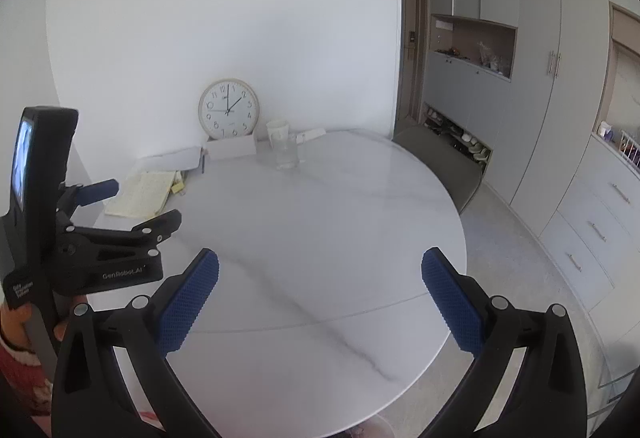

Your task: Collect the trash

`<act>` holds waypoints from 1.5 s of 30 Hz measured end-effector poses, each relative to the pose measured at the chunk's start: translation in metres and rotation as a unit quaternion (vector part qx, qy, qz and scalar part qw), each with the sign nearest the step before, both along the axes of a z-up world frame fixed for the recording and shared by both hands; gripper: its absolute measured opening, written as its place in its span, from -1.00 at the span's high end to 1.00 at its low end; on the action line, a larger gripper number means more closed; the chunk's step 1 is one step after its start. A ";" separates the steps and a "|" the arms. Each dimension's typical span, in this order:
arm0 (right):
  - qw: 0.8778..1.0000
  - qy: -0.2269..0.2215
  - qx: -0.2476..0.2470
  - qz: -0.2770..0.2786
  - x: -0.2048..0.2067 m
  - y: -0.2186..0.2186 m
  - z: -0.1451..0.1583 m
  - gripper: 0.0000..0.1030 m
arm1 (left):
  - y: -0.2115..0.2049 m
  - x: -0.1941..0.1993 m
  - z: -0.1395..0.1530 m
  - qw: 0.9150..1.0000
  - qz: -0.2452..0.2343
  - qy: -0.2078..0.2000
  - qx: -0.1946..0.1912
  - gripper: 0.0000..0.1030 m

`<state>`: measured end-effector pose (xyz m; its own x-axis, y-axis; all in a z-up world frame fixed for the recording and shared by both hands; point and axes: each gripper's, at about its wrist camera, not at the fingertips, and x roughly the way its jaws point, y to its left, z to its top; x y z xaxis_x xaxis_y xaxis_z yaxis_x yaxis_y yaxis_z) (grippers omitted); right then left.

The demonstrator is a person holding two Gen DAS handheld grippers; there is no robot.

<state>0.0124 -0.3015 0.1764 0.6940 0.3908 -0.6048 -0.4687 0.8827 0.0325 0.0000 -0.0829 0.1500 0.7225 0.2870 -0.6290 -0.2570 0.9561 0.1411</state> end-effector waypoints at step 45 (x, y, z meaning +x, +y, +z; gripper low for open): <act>0.990 0.119 -0.039 -0.063 0.010 -0.009 -0.092 -0.96 | -0.024 0.014 -0.075 0.993 -0.023 0.101 -0.061 -0.85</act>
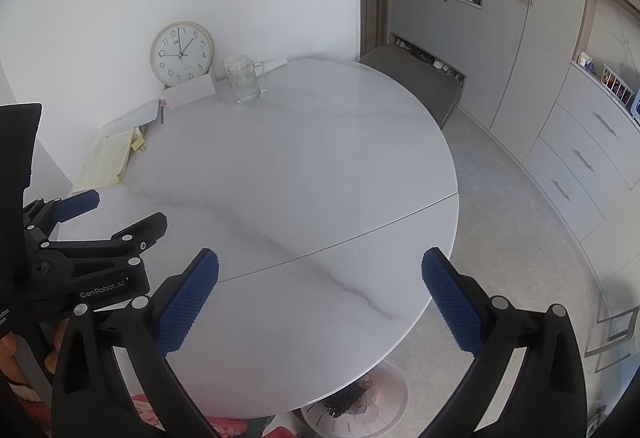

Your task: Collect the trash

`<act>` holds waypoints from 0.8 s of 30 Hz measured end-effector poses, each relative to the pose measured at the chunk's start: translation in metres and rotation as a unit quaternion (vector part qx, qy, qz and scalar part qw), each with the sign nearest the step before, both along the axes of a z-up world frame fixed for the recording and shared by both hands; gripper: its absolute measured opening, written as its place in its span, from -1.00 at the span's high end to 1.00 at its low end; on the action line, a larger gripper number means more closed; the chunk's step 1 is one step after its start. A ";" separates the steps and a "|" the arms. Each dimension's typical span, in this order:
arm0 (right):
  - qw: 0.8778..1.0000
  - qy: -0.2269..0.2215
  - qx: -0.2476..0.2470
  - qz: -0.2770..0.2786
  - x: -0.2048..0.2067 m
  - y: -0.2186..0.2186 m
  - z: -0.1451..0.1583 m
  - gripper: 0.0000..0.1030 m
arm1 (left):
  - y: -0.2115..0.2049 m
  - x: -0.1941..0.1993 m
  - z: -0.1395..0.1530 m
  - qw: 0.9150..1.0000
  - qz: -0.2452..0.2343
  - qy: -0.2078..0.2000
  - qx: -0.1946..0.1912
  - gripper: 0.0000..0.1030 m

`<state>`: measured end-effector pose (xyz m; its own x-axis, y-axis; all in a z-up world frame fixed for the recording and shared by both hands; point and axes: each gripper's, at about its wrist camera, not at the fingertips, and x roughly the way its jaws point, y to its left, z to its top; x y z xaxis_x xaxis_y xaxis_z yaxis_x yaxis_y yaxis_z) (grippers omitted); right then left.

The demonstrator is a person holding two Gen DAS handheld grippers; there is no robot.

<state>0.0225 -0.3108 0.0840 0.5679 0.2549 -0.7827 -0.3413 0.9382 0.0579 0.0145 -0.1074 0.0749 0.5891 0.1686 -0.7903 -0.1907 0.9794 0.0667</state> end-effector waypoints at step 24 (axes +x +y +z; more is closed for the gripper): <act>1.000 0.014 -0.009 0.007 0.004 0.007 -0.011 -0.96 | 0.009 0.004 -0.011 1.000 0.008 0.018 -0.024 -0.85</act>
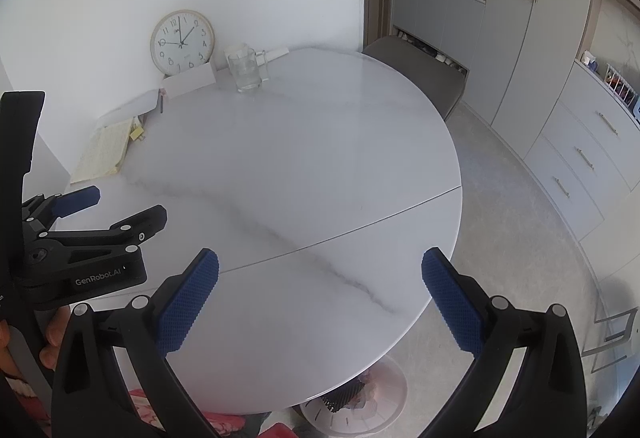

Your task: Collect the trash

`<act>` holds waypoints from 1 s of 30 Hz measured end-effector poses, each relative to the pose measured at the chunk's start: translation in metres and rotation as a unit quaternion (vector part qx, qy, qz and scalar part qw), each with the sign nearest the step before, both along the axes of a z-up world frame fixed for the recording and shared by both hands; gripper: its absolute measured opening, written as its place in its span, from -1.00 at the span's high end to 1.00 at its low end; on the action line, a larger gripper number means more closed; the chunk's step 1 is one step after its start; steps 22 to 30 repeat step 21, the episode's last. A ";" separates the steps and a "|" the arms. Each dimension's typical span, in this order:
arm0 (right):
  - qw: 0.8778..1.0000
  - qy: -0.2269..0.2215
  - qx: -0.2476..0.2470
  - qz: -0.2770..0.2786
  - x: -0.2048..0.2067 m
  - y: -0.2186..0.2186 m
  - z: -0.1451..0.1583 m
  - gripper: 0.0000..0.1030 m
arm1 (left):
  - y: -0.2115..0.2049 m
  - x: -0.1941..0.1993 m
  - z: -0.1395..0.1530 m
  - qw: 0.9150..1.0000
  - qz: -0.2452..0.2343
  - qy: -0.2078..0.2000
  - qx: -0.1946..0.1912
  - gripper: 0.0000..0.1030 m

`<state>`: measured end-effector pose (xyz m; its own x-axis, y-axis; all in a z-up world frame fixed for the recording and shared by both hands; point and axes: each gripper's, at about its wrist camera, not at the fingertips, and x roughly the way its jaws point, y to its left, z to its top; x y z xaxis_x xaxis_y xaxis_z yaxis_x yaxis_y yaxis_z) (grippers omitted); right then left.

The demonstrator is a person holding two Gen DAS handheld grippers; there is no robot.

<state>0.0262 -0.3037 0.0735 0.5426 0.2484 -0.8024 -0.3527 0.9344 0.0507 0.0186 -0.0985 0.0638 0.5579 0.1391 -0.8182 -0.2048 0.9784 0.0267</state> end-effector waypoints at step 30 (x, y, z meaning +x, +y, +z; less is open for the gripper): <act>1.000 0.011 0.003 0.002 0.001 0.004 -0.007 -0.96 | -0.005 0.005 -0.003 1.000 -0.006 -0.004 0.016 -0.85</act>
